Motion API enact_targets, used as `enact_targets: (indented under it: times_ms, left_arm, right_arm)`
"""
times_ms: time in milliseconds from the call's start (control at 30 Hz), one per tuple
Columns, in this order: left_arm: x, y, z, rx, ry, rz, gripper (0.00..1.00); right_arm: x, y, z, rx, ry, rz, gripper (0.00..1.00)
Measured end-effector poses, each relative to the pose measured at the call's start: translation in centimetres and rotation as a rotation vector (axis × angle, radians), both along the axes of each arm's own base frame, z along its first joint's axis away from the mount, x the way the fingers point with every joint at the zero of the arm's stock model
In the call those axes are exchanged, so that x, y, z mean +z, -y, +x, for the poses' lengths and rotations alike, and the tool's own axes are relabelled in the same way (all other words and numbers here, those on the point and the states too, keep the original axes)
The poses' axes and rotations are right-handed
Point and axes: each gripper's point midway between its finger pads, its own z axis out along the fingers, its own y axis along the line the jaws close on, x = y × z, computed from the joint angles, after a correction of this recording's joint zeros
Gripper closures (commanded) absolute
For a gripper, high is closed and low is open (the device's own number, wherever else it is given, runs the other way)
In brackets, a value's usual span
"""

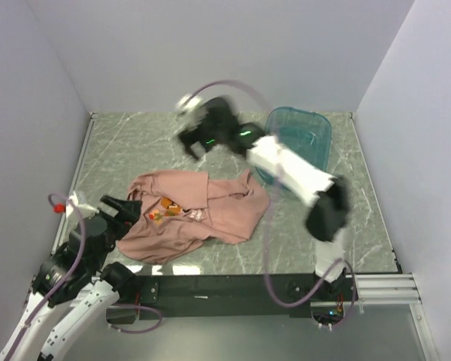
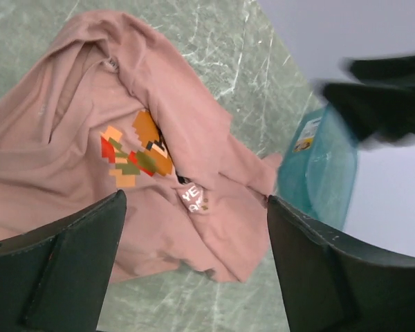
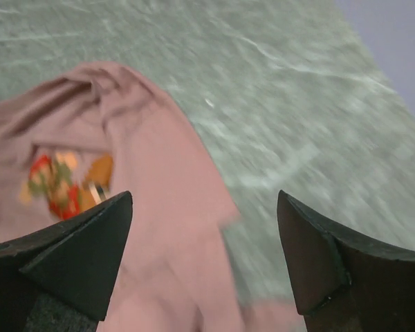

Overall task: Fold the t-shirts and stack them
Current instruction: Flatten the tshirt out

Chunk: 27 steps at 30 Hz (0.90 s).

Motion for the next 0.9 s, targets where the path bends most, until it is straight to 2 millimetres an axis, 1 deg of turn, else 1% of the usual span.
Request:
enact_targets:
  times_ms: [67, 133, 167, 200, 233, 300, 333, 367, 400, 467, 533, 567, 633, 700, 767, 833, 900]
  left_arm:
    - [0.7, 0.9, 0.8, -0.074, 0.019, 0.098, 0.05]
    - [1.4, 1.8, 1.5, -0.142, 0.047, 0.166, 0.03]
    - [1.6, 2.3, 1.8, -0.180, 0.060, 0.202, 0.03]
    - [2.0, 2.9, 2.4, -0.222, 0.079, 0.247, 0.03]
    - [2.2, 3.6, 2.9, -0.266, 0.092, 0.295, 0.05]
    - [2.2, 4.8, 4.1, -0.347, 0.102, 0.393, 0.07]
    - [2.0, 5.3, 4.7, -0.379, 0.104, 0.435, 0.07]
    - [1.7, 5.8, 5.3, -0.413, 0.102, 0.488, 0.07]
    - [1.5, 6.1, 5.8, -0.436, 0.103, 0.522, 0.07]
    - [1.0, 6.5, 6.7, -0.470, 0.111, 0.595, 0.06]
    - [0.2, 6.6, 7.2, -0.490, 0.112, 0.651, 0.06]
    - [-0.2, 6.5, 7.2, -0.497, 0.110, 0.667, 0.06]
    - [-0.3, 6.4, 7.2, -0.503, 0.117, 0.692, 0.04]
    - [0.1, 6.1, 7.2, -0.491, 0.144, 0.699, 0.02]
    - [1.0, 5.7, 7.0, -0.467, 0.181, 0.697, 0.01]
    - [1.9, 5.1, 6.8, -0.434, 0.213, 0.694, 0.01]
    - [2.6, 4.7, 6.7, -0.404, 0.240, 0.691, 0.01]
  right_arm:
    - [3.5, 5.9, -0.1, -0.009, 0.001, 0.049, 0.07]
    - [6.4, 12.3, -0.3, -0.058, 0.024, 0.095, 0.08]
    - [7.4, 15.3, -0.5, -0.093, 0.031, 0.109, 0.09]
    - [7.9, 17.3, -0.8, -0.118, 0.039, 0.117, 0.09]
    - [8.2, 19.7, -1.1, -0.150, 0.040, 0.125, 0.11]
    - [7.3, 23.7, -1.7, -0.211, 0.018, 0.127, 0.13]
    - [6.2, 25.6, -1.9, -0.250, -0.009, 0.117, 0.14]
    - [4.7, 27.6, -1.7, -0.301, -0.046, 0.104, 0.14]
    - [3.4, 28.8, -1.6, -0.336, -0.078, 0.096, 0.14]
    - [-0.1, 31.6, -1.2, -0.440, -0.175, 0.068, 0.14]
    - [-3.1, 33.1, -1.0, -0.522, -0.273, 0.046, 0.14]
    - [-4.2, 33.2, -0.8, -0.553, -0.317, 0.046, 0.14]
    - [-5.9, 33.0, -0.3, -0.607, -0.391, 0.063, 0.13]
    - [-6.8, 32.6, 0.4, -0.664, -0.439, 0.087, 0.13]
    - [-7.2, 32.1, 1.8, -0.731, -0.470, 0.110, 0.12]
    - [-7.1, 31.4, 4.0, -0.797, -0.466, 0.131, 0.12]
    - [-6.9, 30.2, 6.7, -0.849, -0.447, 0.142, 0.12]
